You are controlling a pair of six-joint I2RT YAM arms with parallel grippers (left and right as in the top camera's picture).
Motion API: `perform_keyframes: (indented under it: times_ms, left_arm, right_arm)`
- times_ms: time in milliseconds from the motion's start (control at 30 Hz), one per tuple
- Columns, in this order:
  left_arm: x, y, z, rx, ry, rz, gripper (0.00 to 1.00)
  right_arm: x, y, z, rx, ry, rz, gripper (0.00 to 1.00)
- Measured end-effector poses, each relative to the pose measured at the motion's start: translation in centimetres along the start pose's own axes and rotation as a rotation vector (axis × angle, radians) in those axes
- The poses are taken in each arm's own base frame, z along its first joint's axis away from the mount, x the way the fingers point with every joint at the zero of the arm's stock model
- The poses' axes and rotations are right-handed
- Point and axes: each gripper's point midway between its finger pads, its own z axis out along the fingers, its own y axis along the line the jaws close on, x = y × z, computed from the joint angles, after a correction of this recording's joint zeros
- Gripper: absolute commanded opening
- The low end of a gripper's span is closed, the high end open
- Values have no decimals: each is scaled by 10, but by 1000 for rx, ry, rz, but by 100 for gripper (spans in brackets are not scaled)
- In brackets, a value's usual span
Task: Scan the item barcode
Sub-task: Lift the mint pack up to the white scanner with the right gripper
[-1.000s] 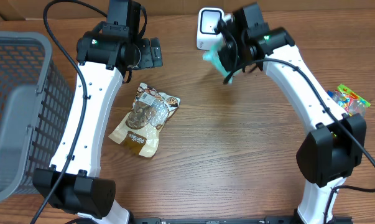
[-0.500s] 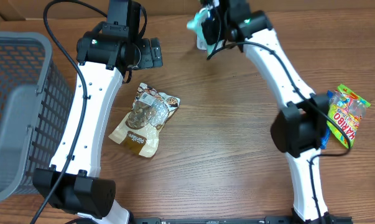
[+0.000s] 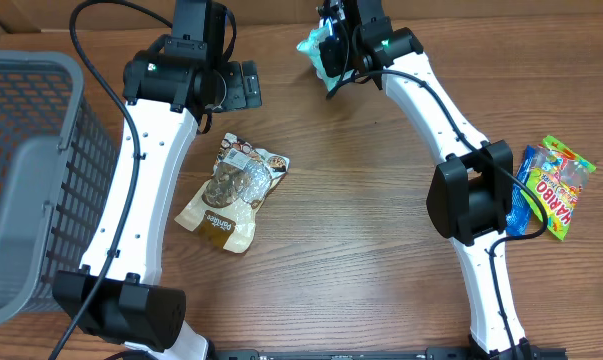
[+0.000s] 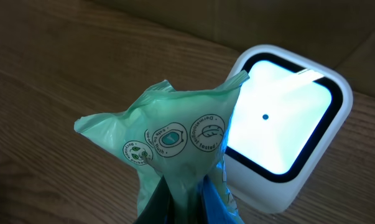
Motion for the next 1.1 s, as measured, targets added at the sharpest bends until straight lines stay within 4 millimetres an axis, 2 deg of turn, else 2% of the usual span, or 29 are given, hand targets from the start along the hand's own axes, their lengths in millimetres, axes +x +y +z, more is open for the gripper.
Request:
perform_keyframes:
  times_ms: [133, 433, 800, 967, 1100]
  left_arm:
    - [0, 0, 0, 0, 0, 0, 100]
    - [0, 0, 0, 0, 0, 0, 100]
    - [0, 0, 0, 0, 0, 0, 100]
    - [0, 0, 0, 0, 0, 0, 99]
    - [0, 0, 0, 0, 0, 0, 100]
  right_arm:
    - [-8, -4, -1, 3, -34, 76, 3]
    - [-12, -35, -5, 28, -58, 378, 3]
    - [-15, -31, -5, 16, -70, 527, 3]
    - [-30, -32, -5, -5, -132, 589, 3]
    - [-31, -33, 0, -14, -146, 652, 4]
